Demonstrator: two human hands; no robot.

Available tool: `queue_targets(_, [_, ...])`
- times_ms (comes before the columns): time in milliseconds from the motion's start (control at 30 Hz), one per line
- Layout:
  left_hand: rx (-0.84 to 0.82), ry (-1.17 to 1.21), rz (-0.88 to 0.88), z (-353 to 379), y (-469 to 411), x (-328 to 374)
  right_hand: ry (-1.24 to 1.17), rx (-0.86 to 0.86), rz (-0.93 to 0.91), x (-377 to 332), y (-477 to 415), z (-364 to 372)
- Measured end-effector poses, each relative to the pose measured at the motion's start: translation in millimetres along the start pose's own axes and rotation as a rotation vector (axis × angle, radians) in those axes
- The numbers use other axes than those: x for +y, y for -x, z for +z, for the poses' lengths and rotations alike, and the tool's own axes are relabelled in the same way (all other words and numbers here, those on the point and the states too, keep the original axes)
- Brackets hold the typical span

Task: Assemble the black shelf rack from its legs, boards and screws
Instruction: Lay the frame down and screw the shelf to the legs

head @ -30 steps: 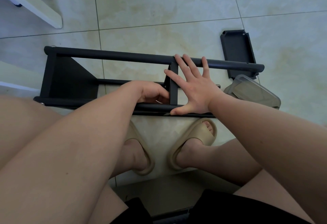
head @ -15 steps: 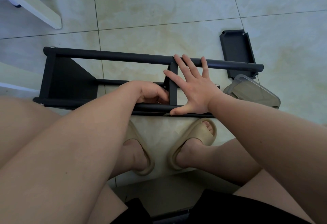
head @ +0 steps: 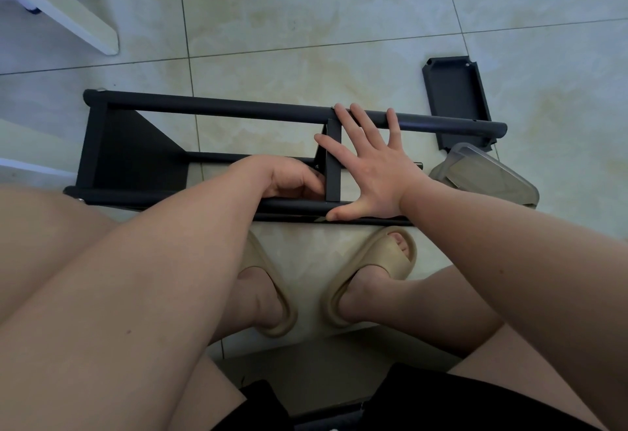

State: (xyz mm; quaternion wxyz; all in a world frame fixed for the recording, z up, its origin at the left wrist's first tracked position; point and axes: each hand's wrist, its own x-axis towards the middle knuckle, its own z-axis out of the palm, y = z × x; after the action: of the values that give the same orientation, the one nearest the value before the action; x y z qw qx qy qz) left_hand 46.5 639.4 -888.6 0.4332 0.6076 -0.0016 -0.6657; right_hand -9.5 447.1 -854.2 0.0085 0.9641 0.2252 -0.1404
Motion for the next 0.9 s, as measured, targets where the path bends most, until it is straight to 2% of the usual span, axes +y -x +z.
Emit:
queue_targets(200, [0.022, 0.027, 0.014, -0.7, -3.2, -0.9, -0.005, -0.003, -0.001, 0.4, 0.1, -0.9])
queue_targets(367, [0.03, -0.078, -0.058, -1.4, -1.6, 1.4, -0.003, -0.002, -0.002, 0.2, 0.1, -1.5])
queue_targets(633, [-0.025, -0.003, -0.03, 0.2, 0.4, 0.1, -0.012, -0.003, -0.002, -0.1, 0.5, -1.7])
queue_targets(900, [0.027, -0.04, -0.04, -0.1, -0.7, 0.8, -0.008, -0.002, 0.001, 0.2, 0.2, -1.2])
